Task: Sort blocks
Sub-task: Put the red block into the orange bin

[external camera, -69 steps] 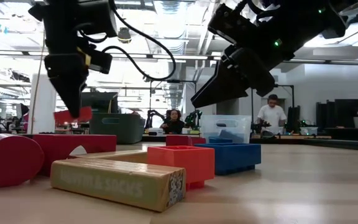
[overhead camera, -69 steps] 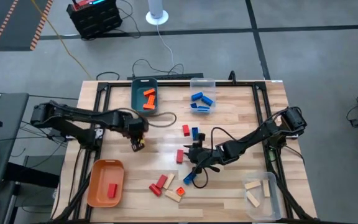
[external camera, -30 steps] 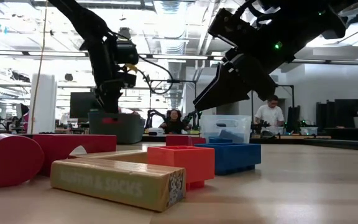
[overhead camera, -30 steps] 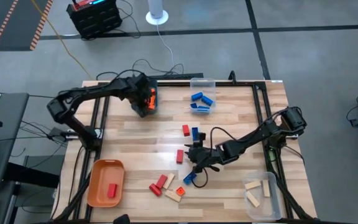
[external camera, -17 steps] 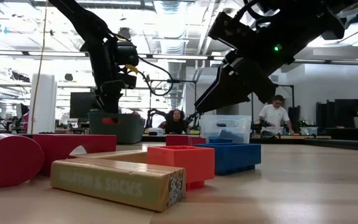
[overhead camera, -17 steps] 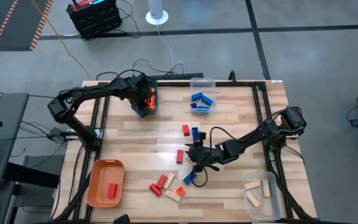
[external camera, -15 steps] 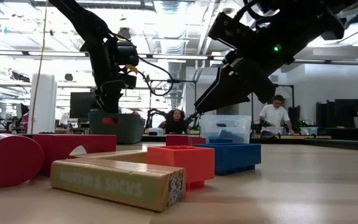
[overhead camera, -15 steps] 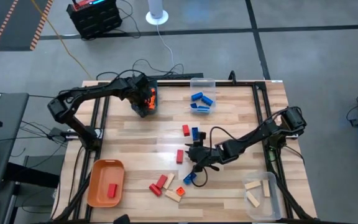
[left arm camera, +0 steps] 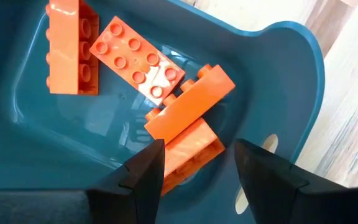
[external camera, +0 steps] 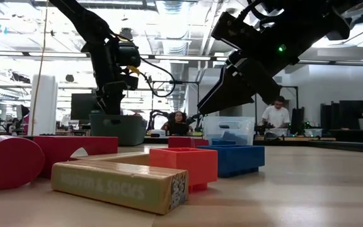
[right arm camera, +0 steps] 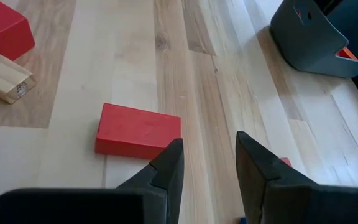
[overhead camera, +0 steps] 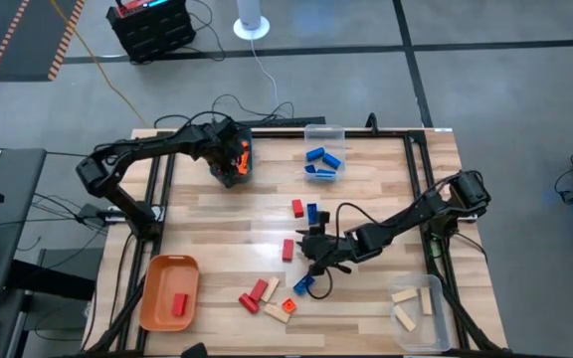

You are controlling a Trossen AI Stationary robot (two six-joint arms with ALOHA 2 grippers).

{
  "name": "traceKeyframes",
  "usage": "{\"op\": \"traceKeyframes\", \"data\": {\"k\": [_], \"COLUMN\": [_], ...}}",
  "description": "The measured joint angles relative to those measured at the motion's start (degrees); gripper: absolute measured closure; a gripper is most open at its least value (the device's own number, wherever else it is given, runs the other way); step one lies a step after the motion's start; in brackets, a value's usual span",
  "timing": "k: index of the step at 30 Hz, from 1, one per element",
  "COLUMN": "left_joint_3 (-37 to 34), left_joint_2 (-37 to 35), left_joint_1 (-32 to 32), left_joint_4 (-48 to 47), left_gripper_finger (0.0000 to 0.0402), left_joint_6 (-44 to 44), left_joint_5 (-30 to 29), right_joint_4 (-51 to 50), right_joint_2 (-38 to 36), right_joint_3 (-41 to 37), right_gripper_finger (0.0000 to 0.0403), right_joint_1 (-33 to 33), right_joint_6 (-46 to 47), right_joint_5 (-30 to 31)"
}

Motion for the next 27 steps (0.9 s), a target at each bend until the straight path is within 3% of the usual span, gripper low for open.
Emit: {"op": "traceKeyframes", "data": {"k": [9, 16, 20, 23, 27], "left_joint_3": [4.3, 6.7, 6.7, 6.7, 6.7], "left_joint_2": [0.0, -0.1, -0.1, -0.1, -0.1], "left_joint_1": [-1.8, -10.7, -16.7, -21.1, -26.4], "left_joint_4": [-0.3, 4.2, 6.1, 6.2, 3.6], "left_gripper_finger": [0.0212, 0.0212, 0.0212, 0.0212, 0.0211], "left_joint_6": [4.8, 13.5, 15.2, 14.8, 12.2], "left_joint_5": [-0.1, -6.3, -7.4, -5.0, 3.9], "right_joint_4": [0.0, -1.1, -7.6, -14.4, -19.1], "right_joint_2": [0.0, 0.0, -0.8, -2.7, -5.3], "right_joint_3": [0.0, 0.0, 0.0, 0.0, 0.0], "right_gripper_finger": [0.0280, 0.0280, 0.0280, 0.0280, 0.0280], "right_joint_1": [0.0, 0.0, 0.0, -0.1, -0.1], "right_joint_6": [0.0, 0.3, 2.8, 6.5, 9.8], "right_joint_5": [0.0, 0.0, 0.0, 0.4, 0.5]}}
